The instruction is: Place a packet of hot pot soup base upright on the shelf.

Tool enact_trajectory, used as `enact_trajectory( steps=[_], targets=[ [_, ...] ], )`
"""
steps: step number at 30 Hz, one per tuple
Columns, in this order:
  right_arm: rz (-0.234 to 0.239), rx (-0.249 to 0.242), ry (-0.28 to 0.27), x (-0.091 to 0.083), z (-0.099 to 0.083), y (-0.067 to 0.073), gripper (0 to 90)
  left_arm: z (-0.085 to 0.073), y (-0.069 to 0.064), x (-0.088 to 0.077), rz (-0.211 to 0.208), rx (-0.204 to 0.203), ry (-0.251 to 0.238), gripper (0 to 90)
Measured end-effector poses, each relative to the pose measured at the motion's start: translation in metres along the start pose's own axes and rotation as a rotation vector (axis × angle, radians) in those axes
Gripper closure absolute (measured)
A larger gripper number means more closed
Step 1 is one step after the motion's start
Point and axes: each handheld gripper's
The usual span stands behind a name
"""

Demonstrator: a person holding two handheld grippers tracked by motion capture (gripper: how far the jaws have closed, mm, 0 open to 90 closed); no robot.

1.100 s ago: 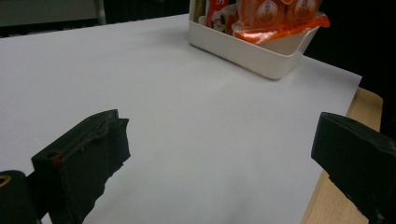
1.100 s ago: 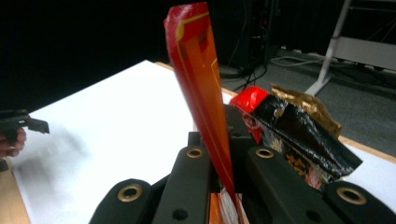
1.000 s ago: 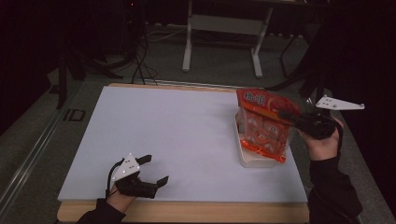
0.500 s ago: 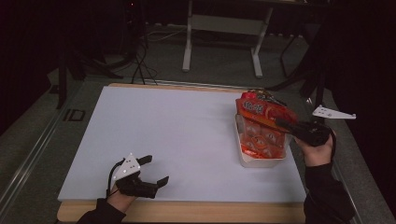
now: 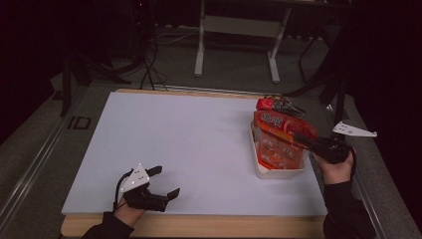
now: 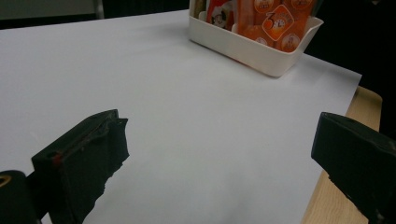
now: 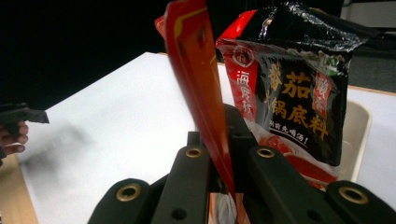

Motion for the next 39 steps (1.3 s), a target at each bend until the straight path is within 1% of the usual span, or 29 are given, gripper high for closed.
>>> enact_trajectory(
  steps=[2, 3, 4, 6, 8, 11, 14, 15, 17, 19, 22, 23, 24, 25, 26, 27, 28, 29, 31, 34, 35, 36, 38, 39],
  targets=[
    [0.000, 0.002, 0.005, 0.000, 0.001, 0.001, 88.8, 0.000, 0.000, 0.000, -0.002, -0.001, 0.001, 2.2],
    [-0.014, 0.000, 0.008, 0.000, 0.003, 0.003, 85.7, 0.000, 0.000, 0.000, -0.001, 0.000, 0.001, 2.2],
    [-0.014, 0.000, 0.008, 0.000, 0.003, 0.003, 85.7, 0.000, 0.000, 0.000, -0.002, 0.000, 0.001, 2.2],
    [-0.022, 0.000, 0.006, -0.001, 0.005, 0.004, 80.4, 0.000, 0.000, 0.000, -0.002, -0.002, 0.002, 2.2],
    [-0.026, 0.002, -0.009, -0.004, 0.009, 0.005, 76.0, -0.001, 0.001, 0.000, -0.003, -0.006, 0.002, 2.2],
    [-0.044, -0.020, -0.032, -0.010, 0.020, 0.011, 70.1, -0.001, 0.001, 0.001, -0.001, 0.000, 0.005, 2.2],
    [-0.047, -0.039, -0.053, -0.016, 0.035, 0.018, 66.7, 0.000, 0.000, 0.001, -0.002, 0.000, 0.004, 2.2],
    [-0.045, -0.044, -0.055, -0.018, 0.040, 0.020, 62.8, 0.000, 0.000, 0.001, -0.002, 0.002, 0.002, 2.2],
    [-0.056, -0.062, -0.067, -0.021, 0.049, 0.026, 57.2, 0.000, 0.000, 0.001, -0.002, 0.002, 0.004, 2.2],
    [-0.053, -0.078, -0.072, -0.022, 0.059, 0.034, 52.3, 0.000, 0.000, 0.001, -0.003, 0.000, 0.002, 2.2],
    [-0.038, -0.092, -0.066, -0.021, 0.067, 0.043, 46.7, -0.001, 0.001, 0.001, -0.006, -0.004, -0.001, 2.2],
    [-0.029, -0.107, -0.059, -0.018, 0.071, 0.051, 42.5, -0.001, 0.001, 0.001, -0.006, -0.004, 0.000, 2.2],
    [-0.029, -0.107, -0.059, -0.018, 0.071, 0.051, 42.5, -0.001, 0.001, 0.001, -0.007, -0.005, -0.001, 2.2],
    [-0.020, -0.114, -0.063, -0.015, 0.073, 0.058, 38.1, -0.001, 0.001, 0.001, -0.008, -0.006, -0.001, 2.2],
    [-0.020, -0.114, -0.063, -0.015, 0.073, 0.058, 38.1, -0.001, 0.001, 0.001, -0.007, -0.006, 0.000, 2.2],
    [-0.010, -0.118, -0.061, -0.012, 0.075, 0.063, 34.6, -0.001, 0.001, 0.001, -0.006, -0.004, 0.000, 2.2],
    [-0.010, -0.118, -0.061, -0.012, 0.075, 0.063, 34.6, -0.001, 0.001, 0.001, -0.007, -0.005, -0.001, 2.2],
    [-0.017, -0.130, -0.066, -0.011, 0.075, 0.066, 32.8, -0.001, 0.001, 0.001, -0.008, -0.006, -0.001, 2.2],
    [0.004, -0.134, -0.068, -0.007, 0.076, 0.072, 30.5, -0.001, 0.001, 0.001, -0.007, -0.004, 0.000, 2.2],
    [0.010, -0.138, -0.066, -0.005, 0.076, 0.076, 29.5, -0.001, 0.001, 0.001, -0.007, -0.004, 0.001, 2.2],
    [0.024, -0.142, -0.066, -0.003, 0.076, 0.080, 28.3, -0.001, 0.001, 0.001, -0.007, -0.004, 0.001, 2.2],
    [0.036, -0.153, -0.064, 0.000, 0.076, 0.086, 25.8, -0.001, 0.001, 0.001, -0.007, -0.003, 0.002, 2.2],
    [0.057, -0.158, -0.065, 0.003, 0.075, 0.092, 22.5, -0.001, 0.001, 0.001, -0.008, -0.005, -0.001, 2.2],
    [0.077, -0.165, -0.060, 0.007, 0.073, 0.097, 19.5, -0.001, 0.001, 0.001, -0.008, -0.005, -0.002, 2.2]
  ],
)
Point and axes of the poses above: each handheld gripper's, and its own axes: x roughly forward along the jaws, z roughly out of its top, y roughly to its left, and after that the axes turned 1 degree about y, right-handed
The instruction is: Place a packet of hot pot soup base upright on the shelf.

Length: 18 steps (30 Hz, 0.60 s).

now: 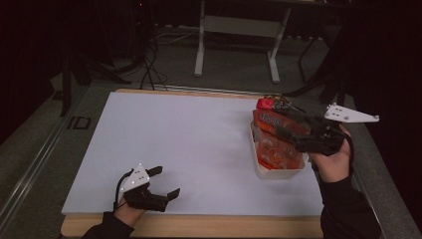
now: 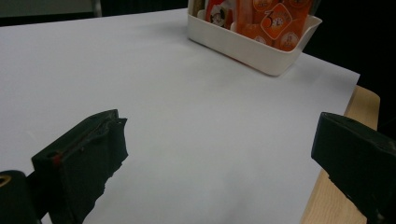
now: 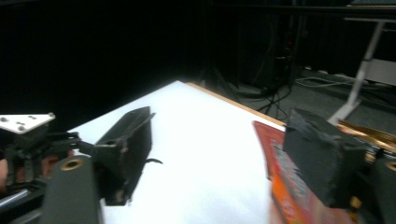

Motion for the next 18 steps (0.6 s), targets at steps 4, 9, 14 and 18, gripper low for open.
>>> enact_trajectory(
  steps=[4, 9, 14, 18],
  targets=[
    [0.028, 0.006, 0.005, 0.007, -0.003, 0.007, 18.4, 0.000, 0.000, -0.001, -0.001, 0.000, -0.002, 2.2],
    [0.072, 0.004, 0.024, 0.018, -0.010, 0.016, 15.6, 0.000, 0.000, -0.001, -0.001, 0.002, 0.000, 2.2],
    [0.104, 0.009, 0.037, 0.027, -0.019, 0.023, 14.0, 0.000, -0.001, -0.001, -0.004, 0.001, -0.004, 2.2],
    [0.136, 0.010, 0.059, 0.035, -0.028, 0.029, 13.9, 0.001, -0.001, -0.001, -0.005, 0.002, -0.006, 2.2]
  ],
)
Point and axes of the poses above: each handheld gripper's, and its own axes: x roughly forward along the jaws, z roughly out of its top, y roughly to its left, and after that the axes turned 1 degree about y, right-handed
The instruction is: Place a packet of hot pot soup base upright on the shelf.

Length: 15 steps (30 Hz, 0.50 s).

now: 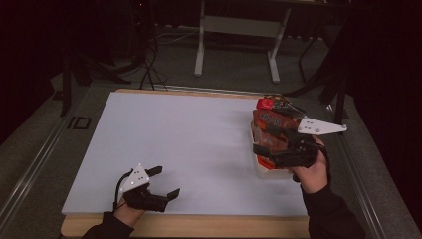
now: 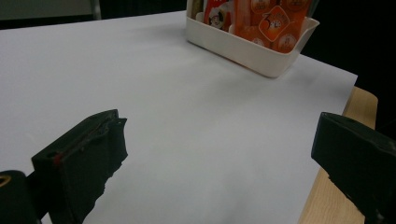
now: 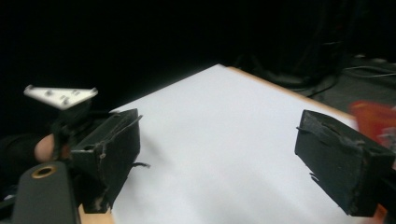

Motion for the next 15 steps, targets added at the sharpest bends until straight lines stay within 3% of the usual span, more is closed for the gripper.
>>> enact_trajectory(
  steps=[7, 15],
  targets=[
    [0.027, -0.015, 0.057, 0.019, -0.021, 0.009, 13.8, 0.000, 0.000, 0.000, -0.003, 0.004, 0.003, 2.2],
    [0.047, 0.011, 0.122, 0.038, -0.050, 0.012, 13.8, 0.000, 0.000, 0.000, -0.005, 0.002, 0.002, 2.2]
  ],
)
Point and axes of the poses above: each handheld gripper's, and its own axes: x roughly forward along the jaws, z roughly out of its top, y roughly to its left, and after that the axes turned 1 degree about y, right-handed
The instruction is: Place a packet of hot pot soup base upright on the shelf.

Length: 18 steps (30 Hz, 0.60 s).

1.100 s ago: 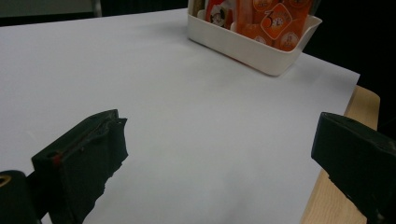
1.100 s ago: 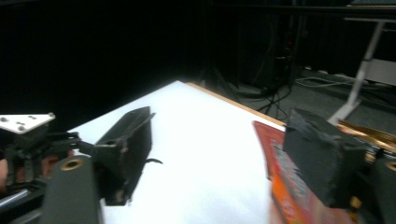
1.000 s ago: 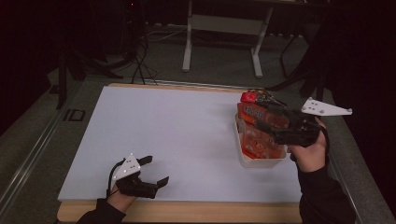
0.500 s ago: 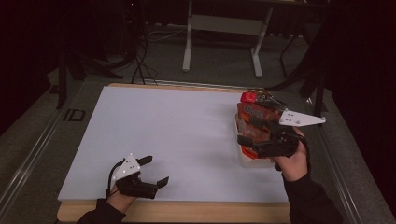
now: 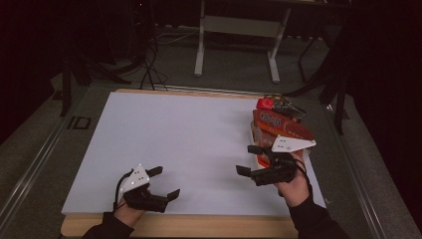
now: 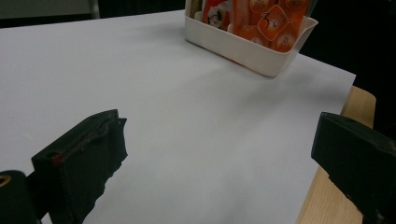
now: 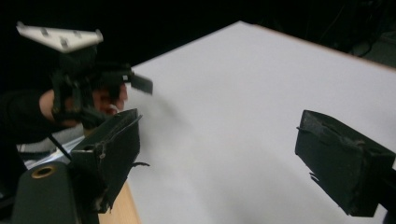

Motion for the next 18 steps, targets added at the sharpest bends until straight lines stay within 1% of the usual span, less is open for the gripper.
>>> enact_trajectory(
  steps=[2, 4, 6, 8, 10, 11, 18],
  targets=[
    [0.005, 0.009, 0.008, 0.004, -0.006, -0.001, 13.8, 0.000, 0.000, 0.000, 0.000, 0.003, 0.004, 2.2],
    [-0.006, 0.010, 0.014, 0.006, -0.012, -0.002, 13.9, 0.000, 0.000, 0.000, -0.002, 0.002, 0.001, 2.2],
    [-0.016, 0.018, 0.008, 0.008, -0.019, -0.003, 14.0, 0.000, -0.001, 0.000, -0.004, 0.003, 0.003, 2.2],
    [-0.014, 0.027, 0.011, 0.010, -0.025, -0.004, 14.0, 0.000, -0.001, 0.001, -0.008, 0.006, 0.006, 2.2],
    [-0.039, 0.003, 0.026, 0.012, -0.031, -0.003, 14.0, 0.000, -0.002, 0.001, -0.009, 0.007, 0.006, 2.2],
    [-0.044, -0.004, 0.031, 0.013, -0.034, -0.003, 14.0, 0.000, -0.001, 0.001, -0.009, 0.006, 0.005, 2.2],
    [-0.050, 0.003, 0.043, 0.014, -0.047, -0.004, 14.1, -0.001, -0.001, 0.001, -0.011, 0.001, 0.004, 2.2]
  ],
)
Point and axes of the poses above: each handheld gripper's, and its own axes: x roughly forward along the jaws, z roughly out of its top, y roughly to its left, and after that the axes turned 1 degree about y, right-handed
